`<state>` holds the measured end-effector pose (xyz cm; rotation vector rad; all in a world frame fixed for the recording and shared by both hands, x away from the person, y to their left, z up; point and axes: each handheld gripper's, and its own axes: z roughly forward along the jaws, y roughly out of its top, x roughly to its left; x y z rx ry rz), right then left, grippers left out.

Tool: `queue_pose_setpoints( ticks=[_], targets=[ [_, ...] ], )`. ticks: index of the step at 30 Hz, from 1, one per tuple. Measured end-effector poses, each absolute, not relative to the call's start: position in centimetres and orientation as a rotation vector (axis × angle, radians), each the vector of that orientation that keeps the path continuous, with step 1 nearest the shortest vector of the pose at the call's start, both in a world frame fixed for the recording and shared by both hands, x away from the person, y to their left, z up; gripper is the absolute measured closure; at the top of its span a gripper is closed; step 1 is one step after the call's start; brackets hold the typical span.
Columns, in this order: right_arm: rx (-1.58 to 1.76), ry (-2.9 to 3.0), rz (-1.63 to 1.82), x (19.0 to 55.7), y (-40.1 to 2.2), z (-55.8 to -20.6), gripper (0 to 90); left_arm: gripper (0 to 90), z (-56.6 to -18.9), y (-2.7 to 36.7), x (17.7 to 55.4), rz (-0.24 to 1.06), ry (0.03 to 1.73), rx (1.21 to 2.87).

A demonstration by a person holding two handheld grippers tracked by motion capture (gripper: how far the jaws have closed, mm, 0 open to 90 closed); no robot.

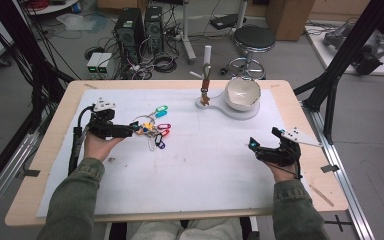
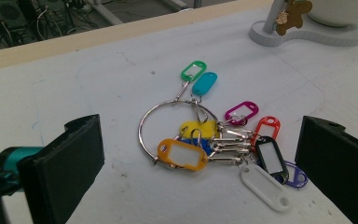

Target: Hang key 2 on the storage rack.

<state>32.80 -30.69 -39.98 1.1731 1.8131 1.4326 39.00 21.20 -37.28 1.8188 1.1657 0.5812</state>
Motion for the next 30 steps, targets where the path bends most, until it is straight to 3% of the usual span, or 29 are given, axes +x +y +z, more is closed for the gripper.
queue_pose_setpoints(
  ticks=[18, 30],
  targets=[
    [1.153, 1.844, 1.434, 33.1, -30.2, -40.1, 0.7, 1.8, -37.6, 19.2, 41.5, 0.543, 1.175, 1.91],
    [1.142, 1.85, 1.413, 32.8, -30.3, -40.1, 0.7, 2.9, -39.7, 17.2, 42.6, 0.504, 1.159, 1.996]
  ],
)
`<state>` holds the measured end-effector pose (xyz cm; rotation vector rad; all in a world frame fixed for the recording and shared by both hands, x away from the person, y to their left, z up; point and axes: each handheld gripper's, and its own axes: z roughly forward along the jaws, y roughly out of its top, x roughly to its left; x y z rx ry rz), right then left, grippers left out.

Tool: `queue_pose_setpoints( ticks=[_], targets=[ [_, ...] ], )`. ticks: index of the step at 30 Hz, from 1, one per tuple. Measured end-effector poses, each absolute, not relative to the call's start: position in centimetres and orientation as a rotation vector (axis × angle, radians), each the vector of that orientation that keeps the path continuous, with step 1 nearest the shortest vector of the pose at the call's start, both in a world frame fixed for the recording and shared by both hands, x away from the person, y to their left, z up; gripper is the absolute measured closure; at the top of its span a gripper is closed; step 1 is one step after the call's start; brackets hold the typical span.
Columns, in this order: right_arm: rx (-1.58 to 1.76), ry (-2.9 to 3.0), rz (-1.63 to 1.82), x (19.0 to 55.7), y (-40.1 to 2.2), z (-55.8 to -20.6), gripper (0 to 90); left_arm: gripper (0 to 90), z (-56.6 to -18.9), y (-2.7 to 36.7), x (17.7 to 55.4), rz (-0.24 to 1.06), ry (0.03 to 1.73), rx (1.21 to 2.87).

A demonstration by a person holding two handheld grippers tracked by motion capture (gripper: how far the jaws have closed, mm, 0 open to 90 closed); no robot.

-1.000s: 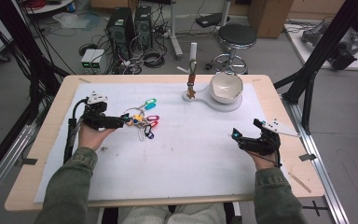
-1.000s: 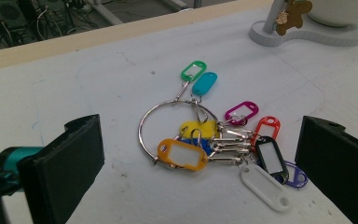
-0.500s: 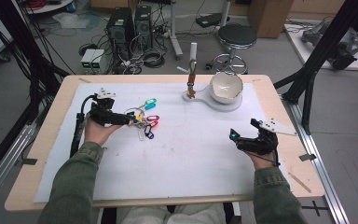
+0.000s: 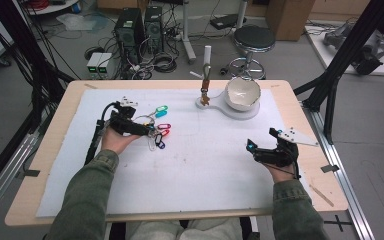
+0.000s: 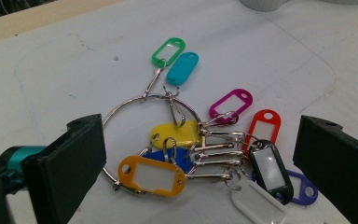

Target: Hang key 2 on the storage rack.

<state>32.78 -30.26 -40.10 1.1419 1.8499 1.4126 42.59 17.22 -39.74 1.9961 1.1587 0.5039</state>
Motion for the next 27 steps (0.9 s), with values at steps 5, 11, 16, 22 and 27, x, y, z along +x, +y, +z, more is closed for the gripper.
queue_pose_setpoints(
  ticks=[5, 11, 16, 22, 27],
  targets=[
    [1.138, 1.851, 1.411, 32.7, -30.3, -40.1, 0.7, 2.9, -40.5, 17.2, 43.3, 0.499, 1.202, 1.992],
    [1.13, 1.857, 1.407, 32.8, -30.2, -40.1, 0.7, 2.9, -41.3, 17.7, 44.5, 0.431, 1.286, 1.995],
    [1.133, 1.86, 1.407, 32.8, -30.2, -40.2, 0.7, 5.1, -41.6, 17.5, 45.0, 0.404, 1.295, 1.986],
    [1.128, 1.868, 1.405, 32.8, -30.1, -40.2, 0.7, 7.9, -42.3, 17.5, 45.5, 0.414, 1.319, 2.011],
    [1.124, 1.872, 1.403, 32.8, -30.1, -40.2, 0.7, 16.5, -42.6, 17.7, 45.8, 0.462, 1.355, 2.01]
  ],
)
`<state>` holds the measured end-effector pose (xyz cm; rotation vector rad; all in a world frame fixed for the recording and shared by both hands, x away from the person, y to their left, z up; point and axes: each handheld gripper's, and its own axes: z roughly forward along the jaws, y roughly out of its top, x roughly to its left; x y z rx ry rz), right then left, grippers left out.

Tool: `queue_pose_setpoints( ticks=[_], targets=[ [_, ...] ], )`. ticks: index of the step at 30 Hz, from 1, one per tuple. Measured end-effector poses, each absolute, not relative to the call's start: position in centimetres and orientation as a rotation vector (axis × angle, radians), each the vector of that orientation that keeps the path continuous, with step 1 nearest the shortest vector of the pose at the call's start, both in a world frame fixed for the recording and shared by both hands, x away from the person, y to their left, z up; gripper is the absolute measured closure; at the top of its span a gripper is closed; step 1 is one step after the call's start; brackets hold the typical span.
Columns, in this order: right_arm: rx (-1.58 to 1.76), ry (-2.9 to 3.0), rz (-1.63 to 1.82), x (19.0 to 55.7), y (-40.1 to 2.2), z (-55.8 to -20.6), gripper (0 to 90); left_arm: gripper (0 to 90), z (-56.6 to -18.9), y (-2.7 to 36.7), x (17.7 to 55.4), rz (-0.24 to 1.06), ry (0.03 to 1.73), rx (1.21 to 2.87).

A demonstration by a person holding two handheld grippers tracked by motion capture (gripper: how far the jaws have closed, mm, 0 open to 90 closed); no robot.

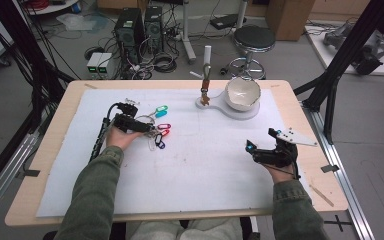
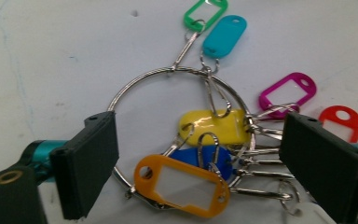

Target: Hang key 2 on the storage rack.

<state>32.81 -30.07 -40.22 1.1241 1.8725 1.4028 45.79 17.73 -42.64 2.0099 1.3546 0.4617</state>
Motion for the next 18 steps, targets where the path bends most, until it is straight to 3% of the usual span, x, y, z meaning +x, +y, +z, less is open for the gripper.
queue_pose_setpoints(
  ticks=[3, 7, 13, 18],
  targets=[
    [1.117, 1.881, 1.398, 32.8, -30.0, -40.3, 0.7, 32.1, -42.9, 17.7, 46.0, 0.529, 1.438, 1.991],
    [1.109, 1.894, 1.391, 32.8, -29.8, -40.3, 0.7, 49.7, -43.2, 17.6, 46.1, 0.442, 1.463, 1.973],
    [1.109, 1.902, 1.379, 32.8, -29.7, -40.3, 0.7, 60.5, -43.1, 16.7, 45.6, 0.546, 1.405, 2.044],
    [1.1, 1.903, 1.376, 32.7, -29.8, -40.3, 0.7, 61.3, -43.1, 16.7, 45.5, 0.557, 1.392, 2.046]
  ],
)
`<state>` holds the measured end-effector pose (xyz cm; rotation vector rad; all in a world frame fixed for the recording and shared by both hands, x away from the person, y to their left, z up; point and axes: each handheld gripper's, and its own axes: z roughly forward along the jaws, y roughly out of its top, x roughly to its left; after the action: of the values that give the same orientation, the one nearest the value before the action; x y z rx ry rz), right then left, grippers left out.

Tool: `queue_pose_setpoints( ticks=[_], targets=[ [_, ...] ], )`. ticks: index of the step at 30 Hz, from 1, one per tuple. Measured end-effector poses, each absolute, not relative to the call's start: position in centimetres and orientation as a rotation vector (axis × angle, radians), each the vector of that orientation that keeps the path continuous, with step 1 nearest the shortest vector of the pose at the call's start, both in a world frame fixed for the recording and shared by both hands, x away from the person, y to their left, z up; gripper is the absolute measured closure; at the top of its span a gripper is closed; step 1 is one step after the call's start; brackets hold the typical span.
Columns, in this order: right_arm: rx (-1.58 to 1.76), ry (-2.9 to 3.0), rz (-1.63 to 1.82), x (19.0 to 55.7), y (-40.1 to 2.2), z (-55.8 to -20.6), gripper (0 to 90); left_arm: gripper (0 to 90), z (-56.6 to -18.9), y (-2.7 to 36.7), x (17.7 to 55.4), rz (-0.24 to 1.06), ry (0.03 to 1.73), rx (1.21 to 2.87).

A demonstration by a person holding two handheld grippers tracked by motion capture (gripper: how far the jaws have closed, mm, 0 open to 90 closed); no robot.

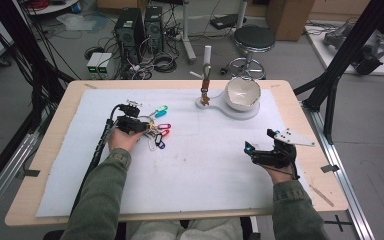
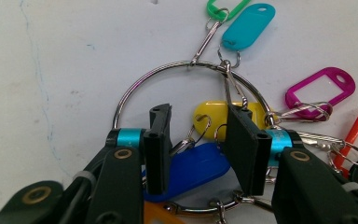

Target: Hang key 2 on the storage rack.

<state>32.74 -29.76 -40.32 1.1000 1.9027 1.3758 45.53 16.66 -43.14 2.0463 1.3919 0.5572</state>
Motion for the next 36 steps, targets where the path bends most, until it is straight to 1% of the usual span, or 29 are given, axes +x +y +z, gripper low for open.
queue_pose_setpoints(
  ticks=[5, 19, 27, 36],
  targets=[
    [1.101, 1.902, 1.37, 32.8, -29.8, -40.3, 0.7, 61.6, -43.1, 16.9, 45.4, 0.563, 1.369, 2.071],
    [1.091, 1.9, 1.365, 32.7, -29.8, -40.3, 0.8, 61.9, -42.4, 17.4, 45.2, 0.544, 1.352, 2.062],
    [1.088, 1.905, 1.364, 32.7, -29.8, -40.3, 0.7, 61.9, -41.6, 18.0, 45.1, 0.507, 1.347, 2.02],
    [1.089, 1.907, 1.366, 32.7, -29.7, -40.3, 0.7, 61.9, -40.7, 18.4, 44.7, 0.508, 1.338, 1.999]
  ],
)
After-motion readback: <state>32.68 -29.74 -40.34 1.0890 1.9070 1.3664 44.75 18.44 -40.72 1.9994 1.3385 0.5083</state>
